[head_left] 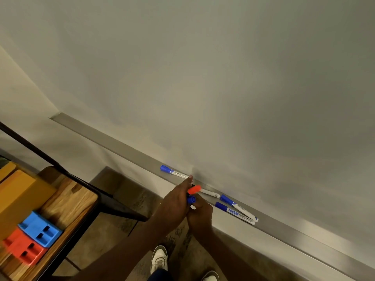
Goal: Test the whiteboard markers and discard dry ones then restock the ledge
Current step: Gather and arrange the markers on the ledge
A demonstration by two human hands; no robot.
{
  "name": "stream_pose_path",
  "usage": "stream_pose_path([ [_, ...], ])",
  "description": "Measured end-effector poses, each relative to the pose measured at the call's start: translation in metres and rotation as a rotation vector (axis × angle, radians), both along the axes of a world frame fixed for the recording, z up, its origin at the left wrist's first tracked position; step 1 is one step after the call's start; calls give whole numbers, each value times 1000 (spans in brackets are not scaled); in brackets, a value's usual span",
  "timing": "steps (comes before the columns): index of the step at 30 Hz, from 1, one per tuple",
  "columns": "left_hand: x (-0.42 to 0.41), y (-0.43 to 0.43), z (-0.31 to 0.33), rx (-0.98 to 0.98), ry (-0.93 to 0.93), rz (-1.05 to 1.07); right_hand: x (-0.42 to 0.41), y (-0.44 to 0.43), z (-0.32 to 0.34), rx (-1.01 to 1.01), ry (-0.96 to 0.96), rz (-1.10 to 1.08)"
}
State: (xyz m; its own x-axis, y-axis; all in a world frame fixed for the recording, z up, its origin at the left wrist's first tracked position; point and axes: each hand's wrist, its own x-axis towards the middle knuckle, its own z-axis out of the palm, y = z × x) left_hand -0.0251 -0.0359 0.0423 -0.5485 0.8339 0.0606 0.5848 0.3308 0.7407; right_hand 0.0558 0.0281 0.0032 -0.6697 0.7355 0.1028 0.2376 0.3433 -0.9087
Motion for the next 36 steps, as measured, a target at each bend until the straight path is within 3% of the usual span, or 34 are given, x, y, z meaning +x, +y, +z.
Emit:
stream_pose_path([
  [3, -9, -3, -7, -158, 406, -86, -2, 13, 1, 126, -86, 81],
  [6, -17, -5, -10, -358, 676, -158, -5, 28, -1, 372, -461, 76],
  [10, -26, -10, -13, -582, 774, -213, -4, 46, -7, 430, -752, 224],
  [13, -31, -14, -20, -674, 759, -235, -5, 58, -5, 665, -896, 427],
  [17, -37, -22, -33, -718, 709, -272, -9, 68, -8, 782, -988, 496],
  [23, -36, -23, -31, -776, 759, -213, -20, 73, -3, 762, -1062, 520],
  [26, -38, -23, -33, -780, 683, -236, -20, 73, -4, 757, -1014, 499],
  [29, -40, -20, -32, -703, 639, -188, -17, 64, -3, 616, -844, 377],
  [33, -37, -12, -16, -494, 595, -84, -17, 35, 0, 470, -407, 110],
  [36, -33, -8, -9, -263, 546, -10, -19, 12, 9, 131, -64, -22],
])
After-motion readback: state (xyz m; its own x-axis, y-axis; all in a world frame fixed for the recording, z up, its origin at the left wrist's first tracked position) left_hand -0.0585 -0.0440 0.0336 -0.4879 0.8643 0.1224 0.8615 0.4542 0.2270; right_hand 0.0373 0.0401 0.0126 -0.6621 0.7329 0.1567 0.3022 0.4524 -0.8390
